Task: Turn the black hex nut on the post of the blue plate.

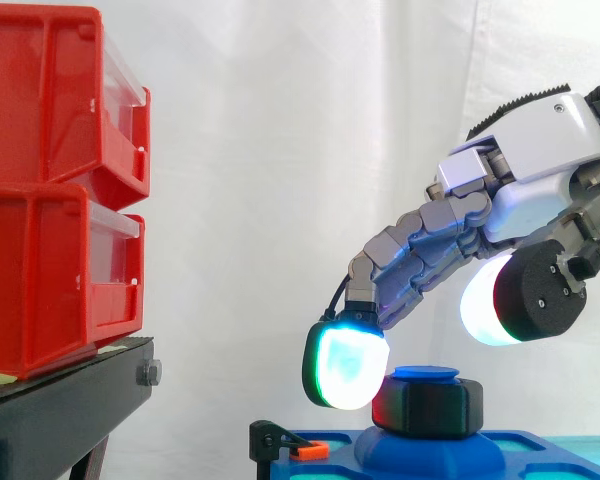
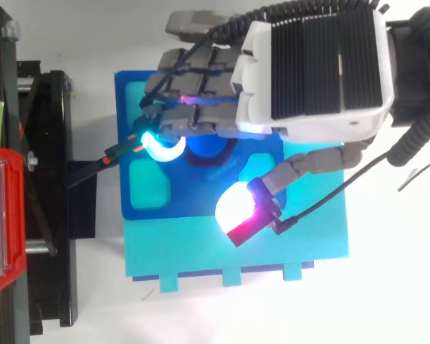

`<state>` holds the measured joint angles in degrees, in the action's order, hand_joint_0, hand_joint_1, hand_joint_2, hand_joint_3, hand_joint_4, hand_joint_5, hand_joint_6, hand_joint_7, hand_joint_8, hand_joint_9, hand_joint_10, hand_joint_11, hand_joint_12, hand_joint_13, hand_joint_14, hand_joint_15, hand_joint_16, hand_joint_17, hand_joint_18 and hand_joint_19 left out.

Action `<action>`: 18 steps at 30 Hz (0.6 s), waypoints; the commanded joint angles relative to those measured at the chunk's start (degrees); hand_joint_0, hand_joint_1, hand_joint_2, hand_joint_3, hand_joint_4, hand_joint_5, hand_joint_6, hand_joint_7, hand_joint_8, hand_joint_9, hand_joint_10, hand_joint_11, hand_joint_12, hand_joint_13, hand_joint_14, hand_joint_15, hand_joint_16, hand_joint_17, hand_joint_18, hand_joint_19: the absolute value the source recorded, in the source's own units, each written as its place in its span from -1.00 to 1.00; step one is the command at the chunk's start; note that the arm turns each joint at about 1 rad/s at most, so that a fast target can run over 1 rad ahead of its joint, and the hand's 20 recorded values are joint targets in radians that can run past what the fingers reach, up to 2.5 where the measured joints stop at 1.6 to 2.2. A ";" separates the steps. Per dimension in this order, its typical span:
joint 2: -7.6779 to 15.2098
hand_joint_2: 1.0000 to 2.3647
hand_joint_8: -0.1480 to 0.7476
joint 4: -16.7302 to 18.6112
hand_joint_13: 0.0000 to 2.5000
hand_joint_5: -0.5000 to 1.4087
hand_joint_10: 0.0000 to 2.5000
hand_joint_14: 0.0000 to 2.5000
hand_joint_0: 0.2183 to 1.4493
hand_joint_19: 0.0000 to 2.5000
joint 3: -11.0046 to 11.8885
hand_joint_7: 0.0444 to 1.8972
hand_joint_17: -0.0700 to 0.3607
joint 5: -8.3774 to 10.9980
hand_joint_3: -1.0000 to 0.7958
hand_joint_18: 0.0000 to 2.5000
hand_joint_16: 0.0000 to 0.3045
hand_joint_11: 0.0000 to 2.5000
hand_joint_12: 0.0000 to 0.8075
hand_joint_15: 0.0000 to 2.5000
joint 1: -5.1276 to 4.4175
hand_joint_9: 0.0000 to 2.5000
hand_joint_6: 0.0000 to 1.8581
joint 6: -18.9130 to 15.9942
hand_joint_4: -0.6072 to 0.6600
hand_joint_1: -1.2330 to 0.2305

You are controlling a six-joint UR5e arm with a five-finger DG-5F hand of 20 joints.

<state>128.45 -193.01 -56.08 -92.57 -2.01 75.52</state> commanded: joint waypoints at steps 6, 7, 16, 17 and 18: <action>0.04 -1.00 -0.09 0.09 -0.76 -0.67 -1.00 -1.00 -0.60 -1.00 -0.08 -0.20 -0.09 -2.26 -0.44 -0.90 -0.63 -1.00 -0.06 -1.00 1.83 -0.70 -0.46 1.03 0.30 0.14; 0.04 -1.00 -0.09 0.09 -0.76 -0.67 -1.00 -1.00 -0.60 -1.00 -0.08 -0.19 -0.09 -2.61 -0.44 -0.90 -0.63 -1.00 -0.06 -1.00 2.09 -0.70 -0.46 1.20 0.31 0.14; 0.04 -1.00 -0.09 0.61 -0.76 -0.67 -1.00 -1.00 -0.60 -1.00 -0.17 -0.20 -0.09 -4.81 -0.44 -0.90 -0.63 -1.00 -0.06 -1.00 4.03 -0.70 -0.46 3.31 0.31 0.14; 0.04 -1.00 -0.09 0.79 -0.76 -0.67 -1.00 -1.00 -0.60 -1.00 -0.17 -0.20 -0.09 -4.98 -0.44 -0.90 -0.63 -1.00 -0.06 -1.00 4.11 -0.70 -0.46 3.31 0.31 0.14; -0.05 -1.00 -0.09 0.88 -0.76 -0.67 -1.00 -1.00 -0.60 -1.00 -0.17 -0.20 -0.09 -5.07 -0.44 -0.90 -0.63 -1.00 -0.06 -1.00 4.20 -0.70 -0.46 3.31 0.31 0.14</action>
<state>128.49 -192.59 -56.23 -96.93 1.69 78.52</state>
